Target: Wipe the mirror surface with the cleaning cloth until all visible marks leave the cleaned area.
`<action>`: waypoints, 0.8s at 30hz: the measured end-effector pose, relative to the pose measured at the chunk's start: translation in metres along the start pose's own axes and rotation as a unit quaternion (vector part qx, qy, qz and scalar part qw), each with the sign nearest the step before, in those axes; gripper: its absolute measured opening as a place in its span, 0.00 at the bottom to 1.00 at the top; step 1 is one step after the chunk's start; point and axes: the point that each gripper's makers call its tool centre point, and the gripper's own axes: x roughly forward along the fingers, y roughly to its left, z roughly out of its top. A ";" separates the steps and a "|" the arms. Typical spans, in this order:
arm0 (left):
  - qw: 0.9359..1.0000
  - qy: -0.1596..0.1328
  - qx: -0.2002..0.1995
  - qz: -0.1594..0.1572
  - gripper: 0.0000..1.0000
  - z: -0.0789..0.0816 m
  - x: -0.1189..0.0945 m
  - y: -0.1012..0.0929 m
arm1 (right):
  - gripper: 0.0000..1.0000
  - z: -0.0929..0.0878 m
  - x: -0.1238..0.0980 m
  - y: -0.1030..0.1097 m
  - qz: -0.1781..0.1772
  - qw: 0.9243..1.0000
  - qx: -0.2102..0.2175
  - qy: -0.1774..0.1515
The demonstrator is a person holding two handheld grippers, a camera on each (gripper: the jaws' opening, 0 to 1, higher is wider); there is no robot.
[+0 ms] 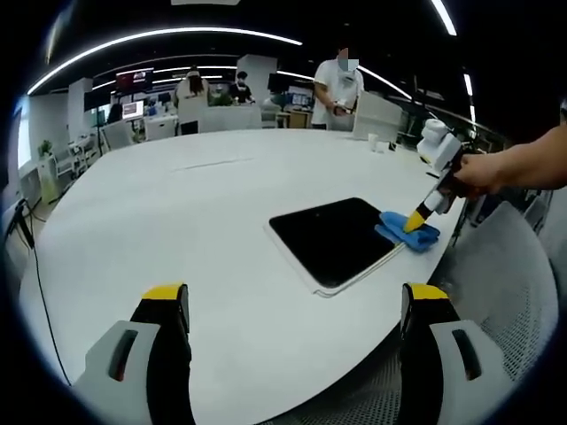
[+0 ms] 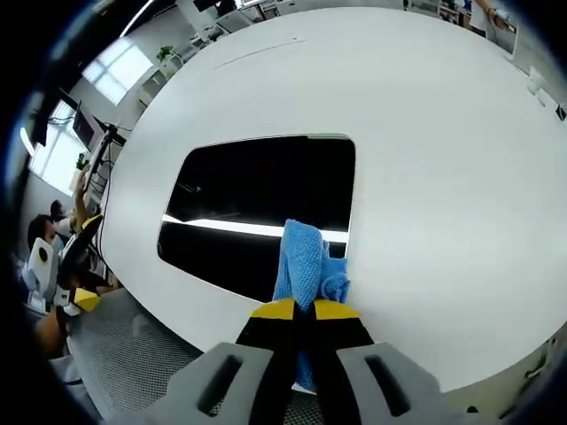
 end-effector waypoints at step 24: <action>1.000 0.001 -0.003 0.003 0.99 -0.001 -0.001 0.000 | 0.00 0.003 0.000 -0.012 -0.017 1.000 -0.003 0.016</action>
